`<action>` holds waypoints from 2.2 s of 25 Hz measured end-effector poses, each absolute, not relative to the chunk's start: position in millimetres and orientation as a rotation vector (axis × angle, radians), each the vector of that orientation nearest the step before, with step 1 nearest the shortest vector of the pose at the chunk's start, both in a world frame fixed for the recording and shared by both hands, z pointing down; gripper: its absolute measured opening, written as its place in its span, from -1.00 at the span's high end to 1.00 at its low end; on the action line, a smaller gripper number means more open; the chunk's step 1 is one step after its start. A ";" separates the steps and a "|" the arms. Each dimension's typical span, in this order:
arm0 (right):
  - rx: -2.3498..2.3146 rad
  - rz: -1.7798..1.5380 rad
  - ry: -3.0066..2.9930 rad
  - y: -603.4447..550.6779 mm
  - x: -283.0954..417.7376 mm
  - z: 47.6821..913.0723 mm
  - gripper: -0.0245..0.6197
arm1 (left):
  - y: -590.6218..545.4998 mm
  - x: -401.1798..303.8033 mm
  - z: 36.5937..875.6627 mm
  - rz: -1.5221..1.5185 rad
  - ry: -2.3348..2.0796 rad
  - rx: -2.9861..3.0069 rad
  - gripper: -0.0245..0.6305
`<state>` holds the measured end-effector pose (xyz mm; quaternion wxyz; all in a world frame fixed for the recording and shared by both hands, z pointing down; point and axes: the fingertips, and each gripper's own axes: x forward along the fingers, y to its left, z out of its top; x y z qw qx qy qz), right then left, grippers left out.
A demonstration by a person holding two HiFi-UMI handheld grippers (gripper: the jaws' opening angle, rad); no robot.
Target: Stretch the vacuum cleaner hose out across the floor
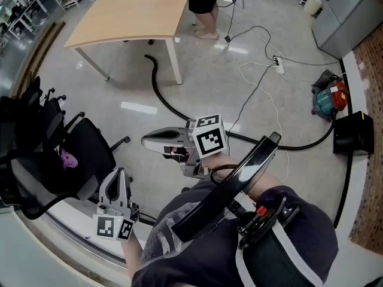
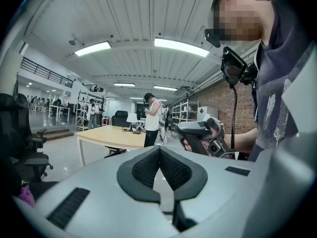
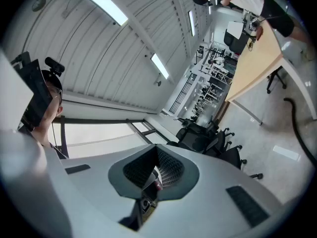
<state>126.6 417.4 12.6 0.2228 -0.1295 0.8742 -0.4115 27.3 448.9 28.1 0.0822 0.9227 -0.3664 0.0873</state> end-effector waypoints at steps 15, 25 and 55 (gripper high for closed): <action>-0.166 -1.123 2.504 395.2 198.5 17.0 0.91 | 377.9 128.3 8.5 0.186 -1.216 2.788 0.91; 0.075 -1.039 2.691 386.4 206.6 15.9 0.91 | 376.7 108.8 13.4 0.080 -1.411 2.624 0.91; -0.444 -0.938 3.099 250.8 -2.7 51.6 0.91 | 233.7 -129.2 61.7 -0.041 -1.116 2.611 0.91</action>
